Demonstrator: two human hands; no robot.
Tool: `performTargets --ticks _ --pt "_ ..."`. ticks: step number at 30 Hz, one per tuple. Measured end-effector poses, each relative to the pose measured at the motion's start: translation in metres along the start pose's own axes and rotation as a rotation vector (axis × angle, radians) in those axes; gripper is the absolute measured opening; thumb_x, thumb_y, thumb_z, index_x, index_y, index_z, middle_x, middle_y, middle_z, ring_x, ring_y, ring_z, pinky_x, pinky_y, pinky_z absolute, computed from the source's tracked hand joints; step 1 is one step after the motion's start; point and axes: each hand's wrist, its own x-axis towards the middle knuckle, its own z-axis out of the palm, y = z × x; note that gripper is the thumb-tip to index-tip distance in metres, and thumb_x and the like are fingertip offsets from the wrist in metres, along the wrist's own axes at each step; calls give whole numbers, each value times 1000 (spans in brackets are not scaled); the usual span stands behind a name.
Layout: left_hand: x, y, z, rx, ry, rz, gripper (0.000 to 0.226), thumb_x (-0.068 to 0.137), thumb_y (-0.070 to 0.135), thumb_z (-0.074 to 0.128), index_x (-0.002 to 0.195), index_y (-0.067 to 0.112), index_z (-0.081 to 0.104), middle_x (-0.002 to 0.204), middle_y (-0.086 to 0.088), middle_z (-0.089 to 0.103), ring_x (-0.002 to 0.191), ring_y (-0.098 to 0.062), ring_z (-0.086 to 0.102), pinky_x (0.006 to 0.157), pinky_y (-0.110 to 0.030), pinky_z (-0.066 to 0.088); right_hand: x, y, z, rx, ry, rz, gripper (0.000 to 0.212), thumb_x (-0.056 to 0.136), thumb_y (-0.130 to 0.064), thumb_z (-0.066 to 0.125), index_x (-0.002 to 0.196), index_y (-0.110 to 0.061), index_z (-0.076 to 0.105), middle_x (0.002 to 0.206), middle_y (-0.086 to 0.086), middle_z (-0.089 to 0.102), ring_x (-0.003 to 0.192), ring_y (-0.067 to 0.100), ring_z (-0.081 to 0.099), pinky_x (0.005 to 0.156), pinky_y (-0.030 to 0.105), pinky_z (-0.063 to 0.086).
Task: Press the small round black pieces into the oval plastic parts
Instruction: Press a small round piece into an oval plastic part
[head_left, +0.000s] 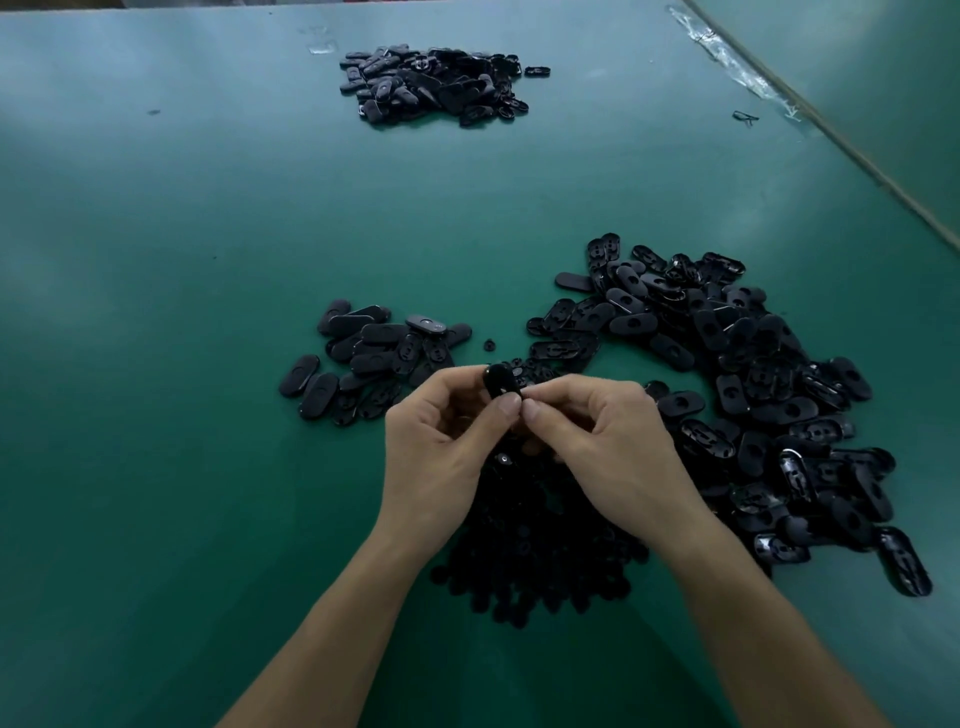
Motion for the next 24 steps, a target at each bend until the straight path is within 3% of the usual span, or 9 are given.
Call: performTargets --ticks 2,4,6,8,11,15,24 --pt "0 0 1 15 11 4 11 85 20 74 96 20 73 80 7 73 72 -3 67 68 -15 54 1 1 -4 -232 45 -46 15 93 -19 70 103 -22 79 82 -14 74 80 -1 69 70 12 53" --pt "1 -2 1 10 36 3 8 90 19 72 98 20 72 81 7 72 74 -4 67 68 -17 55 1 2 -6 -489 113 -110 19 92 -23 71 110 -23 77 88 -13 68 88 4 62 79 22 53" --pt "1 -2 2 -22 53 4 8 92 20 69 99 19 72 85 5 72 79 -10 70 73 -22 58 2 3 -6 -621 126 -140 24 91 -30 72 114 -25 74 91 -12 60 95 9 54 82 29 50" --pt "1 -2 2 -71 65 -10 11 92 23 66 101 19 71 87 2 74 84 -17 74 73 -24 59 2 6 -6 -682 82 -112 28 91 -37 70 117 -28 71 95 -12 53 100 8 47 82 26 44" --pt "1 -2 1 -107 80 -28 12 95 19 63 106 21 69 85 3 72 82 -20 75 69 -25 59 2 9 -4 -710 57 -67 22 93 -38 67 114 -30 70 97 -12 52 104 9 46 83 25 38" --pt "4 -5 1 -51 108 -20 26 96 7 63 118 22 62 88 6 70 79 -18 74 67 -22 57 3 8 -2 -683 86 -66 13 93 -34 68 104 -28 72 93 -11 61 99 11 52 85 30 46" --pt "3 -3 0 -26 108 -17 23 95 3 65 105 23 70 88 2 75 78 -12 72 68 -20 56 6 8 -4 -680 90 -50 17 97 -34 63 102 -23 74 97 -8 68 98 13 60 87 36 52"
